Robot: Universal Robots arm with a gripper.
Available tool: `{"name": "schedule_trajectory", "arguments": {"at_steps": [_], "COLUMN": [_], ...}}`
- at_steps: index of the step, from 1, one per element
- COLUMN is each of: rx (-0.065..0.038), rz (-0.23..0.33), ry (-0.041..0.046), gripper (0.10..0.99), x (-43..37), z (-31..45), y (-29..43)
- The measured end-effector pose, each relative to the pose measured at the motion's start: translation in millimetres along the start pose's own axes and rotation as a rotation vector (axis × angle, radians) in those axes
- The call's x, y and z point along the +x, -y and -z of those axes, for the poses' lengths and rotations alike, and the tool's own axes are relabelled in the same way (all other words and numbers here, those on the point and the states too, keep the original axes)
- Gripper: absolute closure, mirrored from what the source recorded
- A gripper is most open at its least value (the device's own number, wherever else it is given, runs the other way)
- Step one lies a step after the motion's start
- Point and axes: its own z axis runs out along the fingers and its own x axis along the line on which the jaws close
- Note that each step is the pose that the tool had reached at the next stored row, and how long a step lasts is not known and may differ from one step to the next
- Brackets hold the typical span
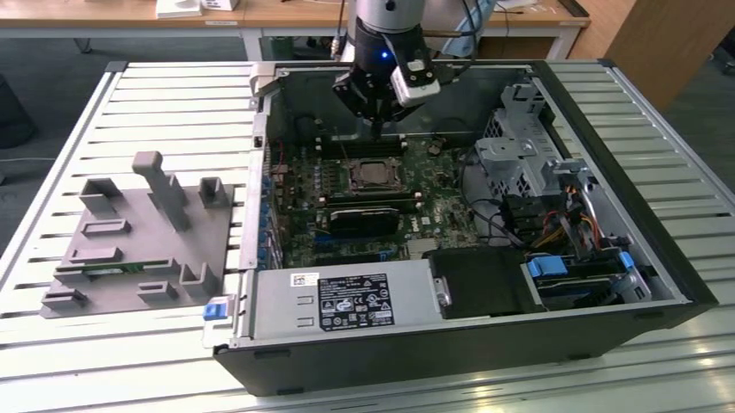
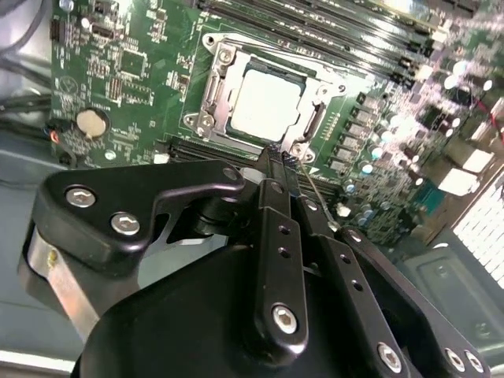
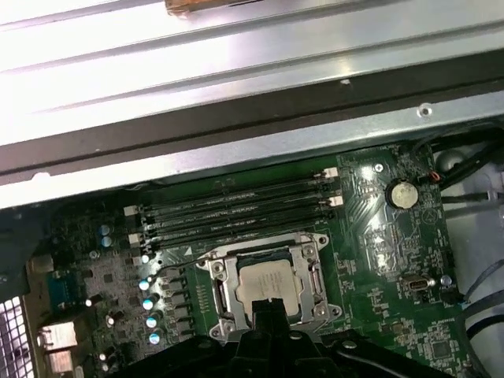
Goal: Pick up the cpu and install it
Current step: 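Install the first cpu locking lever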
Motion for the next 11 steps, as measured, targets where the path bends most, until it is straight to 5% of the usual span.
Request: {"name": "schedule_trajectory", "arguments": {"at_steps": [11], "rx": [0.002], "rz": [0.160], "ry": [-0.0012], "gripper": [0.980], "x": [1.3], "z": [-0.5], "y": [0.7]}}
